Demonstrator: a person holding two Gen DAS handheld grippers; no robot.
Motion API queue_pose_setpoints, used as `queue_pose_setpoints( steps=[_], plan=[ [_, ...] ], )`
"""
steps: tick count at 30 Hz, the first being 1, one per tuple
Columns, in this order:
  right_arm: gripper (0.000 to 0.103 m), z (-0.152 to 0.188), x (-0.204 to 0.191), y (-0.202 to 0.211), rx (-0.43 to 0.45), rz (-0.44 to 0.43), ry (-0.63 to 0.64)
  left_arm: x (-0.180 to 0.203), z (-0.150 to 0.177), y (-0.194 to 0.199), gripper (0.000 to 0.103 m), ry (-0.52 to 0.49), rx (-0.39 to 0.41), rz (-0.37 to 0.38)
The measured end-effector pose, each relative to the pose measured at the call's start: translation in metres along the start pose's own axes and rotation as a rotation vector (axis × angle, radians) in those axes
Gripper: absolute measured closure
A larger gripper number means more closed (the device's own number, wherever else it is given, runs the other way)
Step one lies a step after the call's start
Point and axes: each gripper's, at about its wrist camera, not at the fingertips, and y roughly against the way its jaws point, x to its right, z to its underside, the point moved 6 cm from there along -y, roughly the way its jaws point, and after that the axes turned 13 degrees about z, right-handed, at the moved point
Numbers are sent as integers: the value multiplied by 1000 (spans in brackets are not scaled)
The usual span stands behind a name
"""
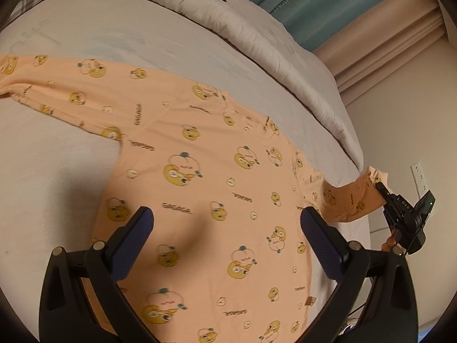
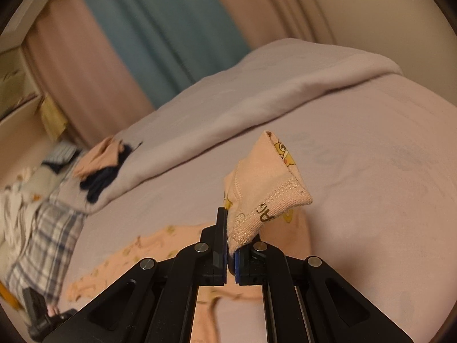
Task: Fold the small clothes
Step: 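Lift the sleeve and fold it across the shirt body with the right gripper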
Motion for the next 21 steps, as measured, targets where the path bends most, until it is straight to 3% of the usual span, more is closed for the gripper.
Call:
queue_pose_setpoints(
  steps=[11,21],
  plan=[
    [98,44,-139,-26,-39,-105,338,-41,-23,31,0,118,73,66],
    [98,120,-266,-57,-74,-172,654,-87,-34,55,0,186,111,23]
  ],
)
